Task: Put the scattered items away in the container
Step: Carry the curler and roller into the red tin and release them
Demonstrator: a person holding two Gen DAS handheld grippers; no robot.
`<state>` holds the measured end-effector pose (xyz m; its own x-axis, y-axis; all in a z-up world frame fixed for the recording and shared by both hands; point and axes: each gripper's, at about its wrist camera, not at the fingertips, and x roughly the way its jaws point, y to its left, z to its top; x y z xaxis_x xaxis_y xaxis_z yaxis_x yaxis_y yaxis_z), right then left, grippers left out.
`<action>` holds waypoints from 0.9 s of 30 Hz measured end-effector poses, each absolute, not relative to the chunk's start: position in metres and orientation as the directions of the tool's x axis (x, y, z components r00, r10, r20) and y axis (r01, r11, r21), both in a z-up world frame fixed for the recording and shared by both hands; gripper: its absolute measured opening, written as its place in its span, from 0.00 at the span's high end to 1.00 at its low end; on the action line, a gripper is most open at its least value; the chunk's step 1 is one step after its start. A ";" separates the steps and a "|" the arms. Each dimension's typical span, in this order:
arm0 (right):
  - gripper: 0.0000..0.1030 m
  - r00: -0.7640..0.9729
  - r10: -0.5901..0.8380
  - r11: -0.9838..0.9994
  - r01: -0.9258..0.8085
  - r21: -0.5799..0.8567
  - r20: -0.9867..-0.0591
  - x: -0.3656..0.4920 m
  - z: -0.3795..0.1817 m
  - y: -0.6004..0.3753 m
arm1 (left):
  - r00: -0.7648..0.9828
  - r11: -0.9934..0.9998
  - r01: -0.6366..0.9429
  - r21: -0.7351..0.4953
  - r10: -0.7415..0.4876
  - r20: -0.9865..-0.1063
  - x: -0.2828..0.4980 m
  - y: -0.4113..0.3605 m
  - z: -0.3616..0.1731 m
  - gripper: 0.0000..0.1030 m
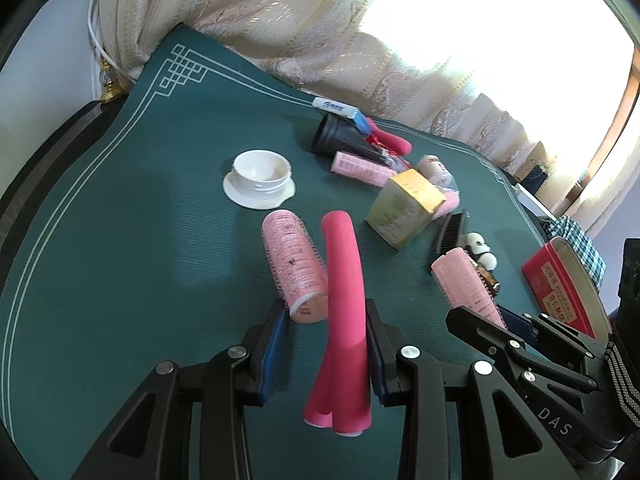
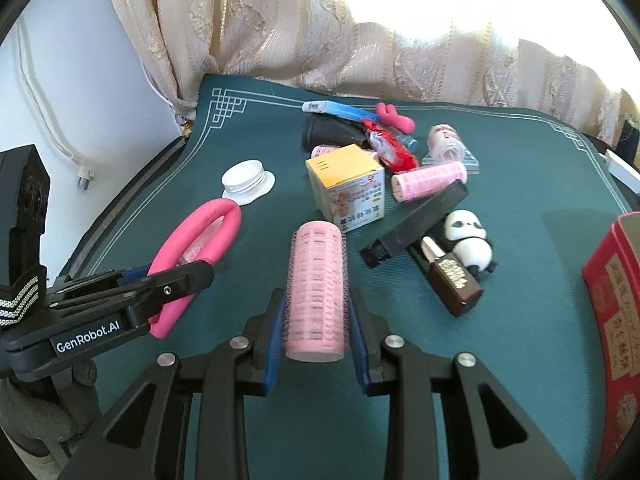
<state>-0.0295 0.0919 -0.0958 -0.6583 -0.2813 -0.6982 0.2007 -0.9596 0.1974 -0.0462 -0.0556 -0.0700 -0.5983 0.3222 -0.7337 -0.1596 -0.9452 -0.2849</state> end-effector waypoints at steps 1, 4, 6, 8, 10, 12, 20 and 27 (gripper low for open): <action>0.69 -0.662 -0.281 -0.960 0.199 0.199 -0.695 -0.028 -0.095 0.093 | -0.598 -0.945 -0.165 -0.283 0.324 -0.733 -0.045 -0.053 -0.068 0.64; 0.69 -0.678 -0.278 -0.960 0.192 0.202 -0.681 -0.020 -0.089 0.101 | -0.602 -0.944 -0.181 -0.275 0.327 -0.728 -0.041 -0.044 -0.062 0.64; 0.69 -0.694 -0.273 -0.962 0.186 0.201 -0.666 -0.013 -0.083 0.108 | -0.606 -0.943 -0.197 -0.267 0.332 -0.723 -0.038 -0.035 -0.056 0.64; 0.69 -0.712 -0.265 -0.964 0.172 0.205 -0.650 -0.004 -0.077 0.118 | -0.609 -0.942 -0.214 -0.261 0.337 -0.718 -0.036 -0.026 -0.050 0.64; 0.69 -0.729 -0.254 -0.966 0.154 0.210 -0.635 0.005 -0.073 0.129 | -0.610 -0.938 -0.235 -0.254 0.346 -0.713 -0.035 -0.015 -0.045 0.64; 0.69 -0.748 -0.235 -0.968 0.126 0.215 -0.621 0.015 -0.069 0.145 | -0.606 -0.933 -0.262 -0.248 0.358 -0.710 -0.033 -0.001 -0.040 0.64; 0.69 -0.825 -0.095 -0.979 -0.025 0.204 -0.556 0.057 -0.049 0.213 | -0.572 -0.894 -0.382 -0.233 0.426 -0.701 -0.022 0.067 -0.028 0.64; 0.69 -0.851 0.052 -0.960 -0.186 0.208 -0.523 0.092 -0.042 0.279 | -0.532 -0.839 -0.501 -0.212 0.492 -0.689 -0.006 0.139 -0.014 0.64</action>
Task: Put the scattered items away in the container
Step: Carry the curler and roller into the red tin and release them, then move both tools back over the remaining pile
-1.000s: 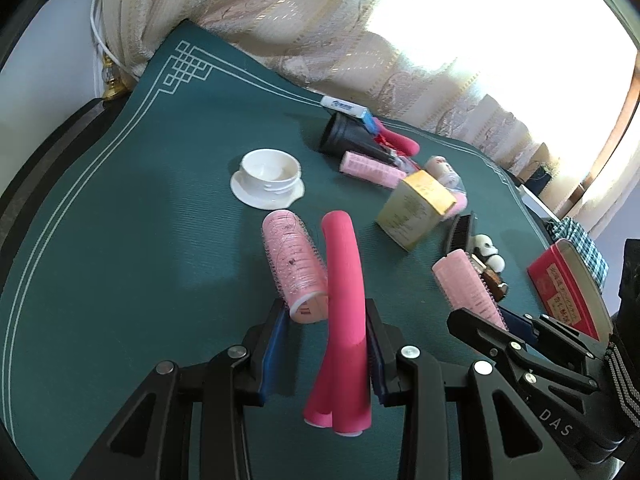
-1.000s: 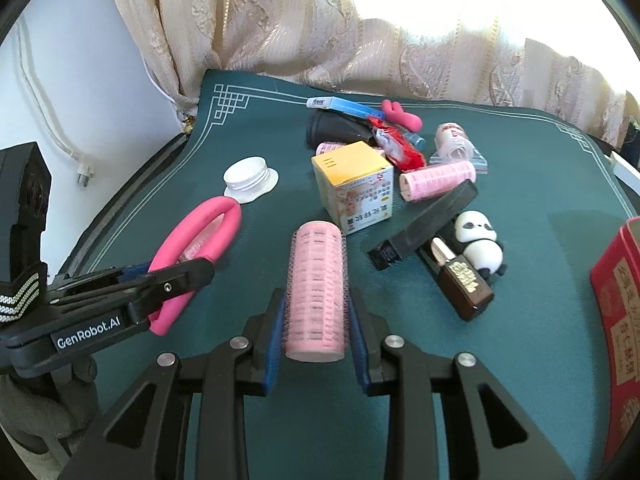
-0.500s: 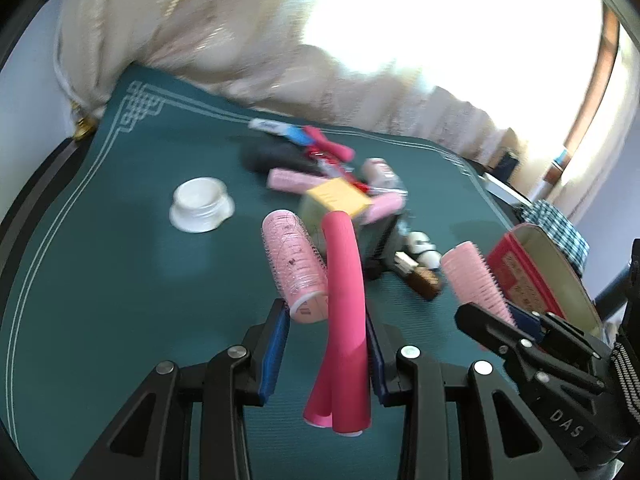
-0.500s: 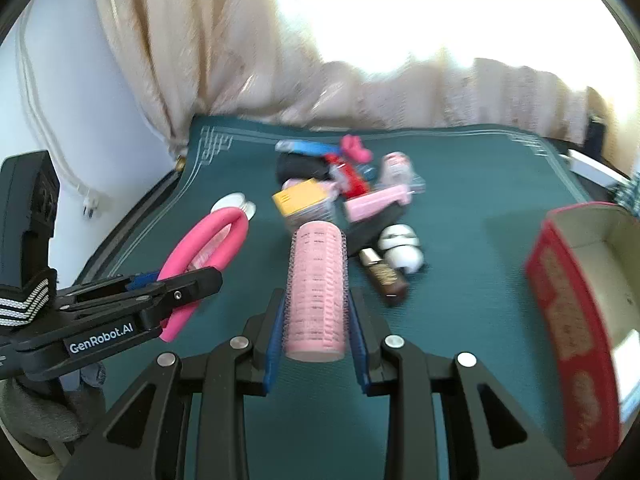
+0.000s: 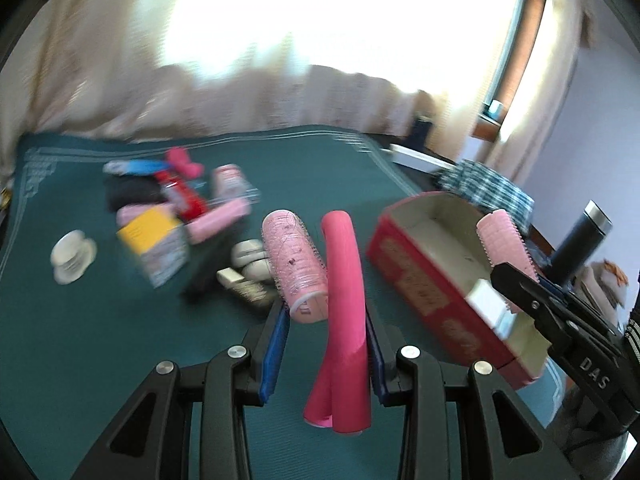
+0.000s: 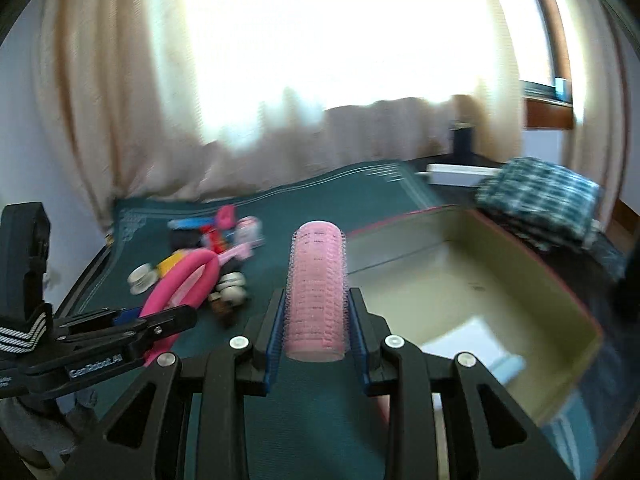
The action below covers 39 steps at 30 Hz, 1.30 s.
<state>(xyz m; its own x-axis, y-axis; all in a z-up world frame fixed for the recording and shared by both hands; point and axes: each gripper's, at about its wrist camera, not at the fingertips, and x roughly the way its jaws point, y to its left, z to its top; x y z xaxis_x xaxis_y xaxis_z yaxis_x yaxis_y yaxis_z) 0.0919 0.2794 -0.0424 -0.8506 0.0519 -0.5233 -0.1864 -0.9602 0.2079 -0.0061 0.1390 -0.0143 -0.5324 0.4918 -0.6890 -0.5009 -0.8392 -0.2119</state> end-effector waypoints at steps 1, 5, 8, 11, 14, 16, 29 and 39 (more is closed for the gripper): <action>0.69 -0.850 0.066 -0.956 -0.203 0.210 -0.523 0.094 -0.043 0.286 | -0.527 -0.830 -0.517 -0.208 0.500 -0.687 -0.004 0.149 -0.012 0.64; 0.69 -0.843 0.123 -0.934 -0.276 0.226 -0.524 0.109 -0.046 0.322 | -0.500 -0.790 -0.579 -0.200 0.538 -0.678 0.003 0.189 -0.003 0.64; 0.69 -0.836 0.150 -0.921 -0.312 0.233 -0.527 0.115 -0.049 0.339 | -0.483 -0.763 -0.617 -0.192 0.560 -0.673 0.006 0.215 0.002 0.64; 0.68 -0.828 0.165 -0.911 -0.336 0.239 -0.536 0.119 -0.052 0.353 | -0.465 -0.740 -0.646 -0.188 0.577 -0.672 0.007 0.238 0.006 0.64; 0.68 -0.823 0.168 -0.906 -0.345 0.244 -0.543 0.121 -0.055 0.361 | -0.445 -0.723 -0.664 -0.191 0.587 -0.676 0.005 0.256 0.005 0.64; 0.68 -0.822 0.171 -0.905 -0.350 0.244 -0.544 0.121 -0.056 0.365 | -0.433 -0.716 -0.671 -0.195 0.591 -0.681 0.003 0.264 0.004 0.64; 0.40 -0.814 0.193 -0.875 -0.395 0.279 -0.547 0.121 -0.055 0.390 | -0.429 -0.723 -0.659 -0.208 0.588 -0.686 -0.013 0.281 -0.006 0.32; 0.40 -0.820 0.202 -0.855 -0.415 0.312 -0.536 0.125 -0.053 0.386 | -0.445 -0.761 -0.605 -0.233 0.567 -0.693 -0.021 0.254 -0.008 0.32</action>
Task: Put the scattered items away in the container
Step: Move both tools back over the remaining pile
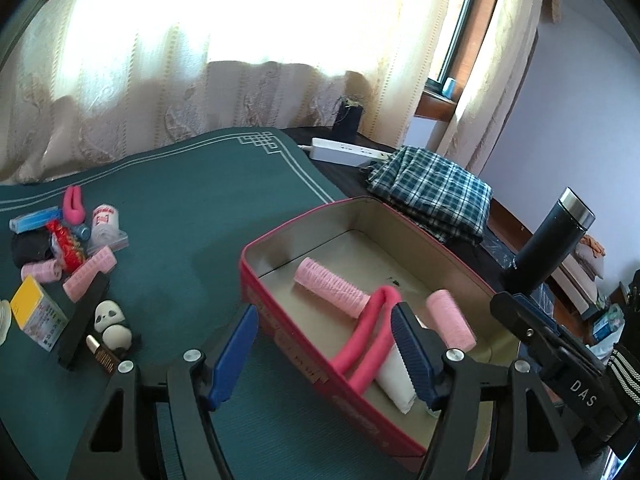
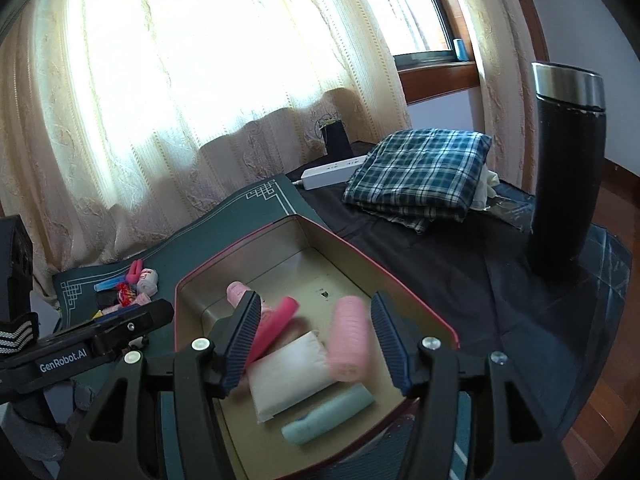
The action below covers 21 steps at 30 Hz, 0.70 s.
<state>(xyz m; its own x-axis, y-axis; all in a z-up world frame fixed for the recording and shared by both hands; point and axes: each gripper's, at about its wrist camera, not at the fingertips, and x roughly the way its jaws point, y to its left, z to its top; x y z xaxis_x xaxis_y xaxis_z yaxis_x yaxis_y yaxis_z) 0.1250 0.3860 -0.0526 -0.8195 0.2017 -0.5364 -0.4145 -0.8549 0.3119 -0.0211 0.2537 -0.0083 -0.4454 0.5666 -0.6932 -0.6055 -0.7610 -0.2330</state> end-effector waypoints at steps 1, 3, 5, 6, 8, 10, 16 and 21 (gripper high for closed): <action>0.40 -0.821 0.199 -0.857 -0.411 0.310 -0.536 0.124 -0.052 0.384 | -0.446 -0.763 -0.602 -0.235 0.565 -0.694 -0.021 0.252 -0.009 0.32; 0.40 -0.824 0.190 -0.865 -0.398 0.305 -0.534 0.122 -0.051 0.377 | -0.449 -0.768 -0.593 -0.239 0.563 -0.694 -0.022 0.245 -0.009 0.32; 0.40 -0.827 0.176 -0.876 -0.380 0.299 -0.534 0.119 -0.050 0.368 | -0.455 -0.776 -0.582 -0.244 0.559 -0.693 -0.023 0.239 -0.008 0.32; 0.40 -0.828 0.165 -0.885 -0.364 0.292 -0.535 0.115 -0.050 0.360 | -0.459 -0.780 -0.575 -0.247 0.557 -0.692 -0.024 0.234 -0.008 0.32; 0.40 -0.832 0.147 -0.903 -0.334 0.272 -0.536 0.110 -0.049 0.345 | -0.468 -0.791 -0.557 -0.254 0.552 -0.690 -0.026 0.222 -0.008 0.32; 0.40 -0.835 0.120 -0.927 -0.288 0.240 -0.537 0.102 -0.048 0.325 | -0.479 -0.802 -0.540 -0.255 0.542 -0.691 -0.029 0.213 -0.008 0.32; 0.37 -0.828 0.016 -0.970 -0.149 0.194 -0.560 0.079 -0.053 0.270 | -0.526 -0.851 -0.460 -0.256 0.493 -0.693 -0.040 0.167 -0.010 0.31; 0.36 -0.819 -0.041 -0.986 -0.060 0.157 -0.573 0.066 -0.056 0.231 | -0.559 -0.885 -0.389 -0.255 0.447 -0.698 -0.050 0.124 -0.012 0.31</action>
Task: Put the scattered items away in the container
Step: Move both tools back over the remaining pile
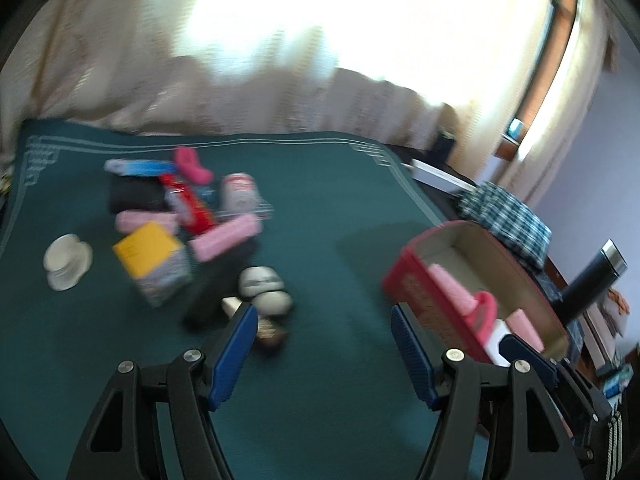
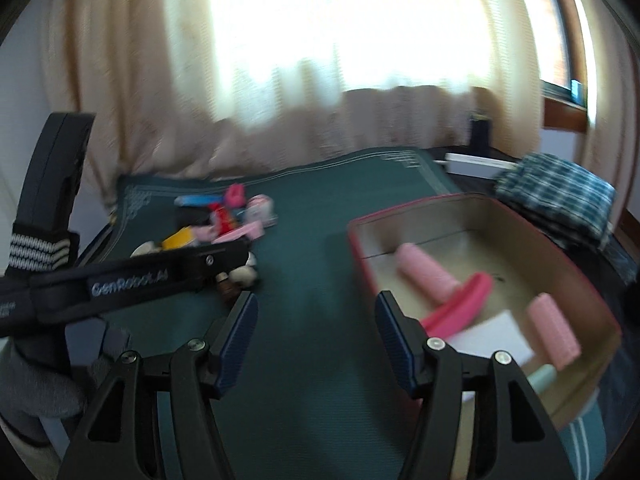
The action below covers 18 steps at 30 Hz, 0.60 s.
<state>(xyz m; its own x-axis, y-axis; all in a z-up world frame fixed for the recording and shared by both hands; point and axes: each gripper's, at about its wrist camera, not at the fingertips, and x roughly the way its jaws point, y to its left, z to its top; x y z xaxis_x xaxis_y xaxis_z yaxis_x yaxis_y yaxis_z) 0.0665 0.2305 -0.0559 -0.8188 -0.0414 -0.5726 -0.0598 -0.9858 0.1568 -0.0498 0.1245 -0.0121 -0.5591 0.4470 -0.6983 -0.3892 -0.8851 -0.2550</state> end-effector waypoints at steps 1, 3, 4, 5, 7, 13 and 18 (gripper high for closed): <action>0.34 -0.816 -0.050 -0.987 -0.048 0.153 -0.575 0.065 -0.057 0.226 | -0.566 -0.892 -0.374 -0.254 0.437 -0.699 -0.052 0.115 -0.013 0.31; 0.33 -0.808 -0.069 -0.988 -0.027 0.154 -0.585 0.058 -0.060 0.216 | -0.581 -0.905 -0.340 -0.255 0.415 -0.700 -0.055 0.096 -0.013 0.31; 0.33 -0.802 -0.077 -0.987 -0.021 0.157 -0.592 0.055 -0.061 0.213 | -0.587 -0.910 -0.325 -0.256 0.407 -0.700 -0.057 0.086 -0.013 0.31; 0.33 -0.797 -0.087 -0.986 -0.015 0.163 -0.598 0.052 -0.063 0.211 | -0.594 -0.916 -0.307 -0.256 0.395 -0.701 -0.059 0.076 -0.014 0.31; 0.32 -0.781 -0.110 -0.983 -0.005 0.182 -0.615 0.045 -0.067 0.207 | -0.605 -0.927 -0.275 -0.255 0.373 -0.703 -0.062 0.056 -0.015 0.31; 0.30 -0.750 -0.140 -0.981 0.016 0.194 -0.647 0.032 -0.078 0.190 | -0.631 -0.960 -0.150 -0.235 0.276 -0.725 -0.078 -0.005 -0.022 0.31; 0.29 -0.726 -0.161 -0.980 0.038 0.196 -0.668 0.022 -0.087 0.178 | -0.647 -0.978 -0.063 -0.197 0.191 -0.738 -0.094 -0.046 -0.029 0.31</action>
<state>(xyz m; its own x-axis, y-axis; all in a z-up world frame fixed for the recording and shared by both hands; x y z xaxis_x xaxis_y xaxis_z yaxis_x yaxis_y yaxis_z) 0.0224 0.1783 -0.0871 -0.7262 -0.1613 -0.6683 0.0377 -0.9800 0.1956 -0.0938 -0.0455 -0.0290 -0.6468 0.1908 -0.7384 -0.0631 -0.9783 -0.1974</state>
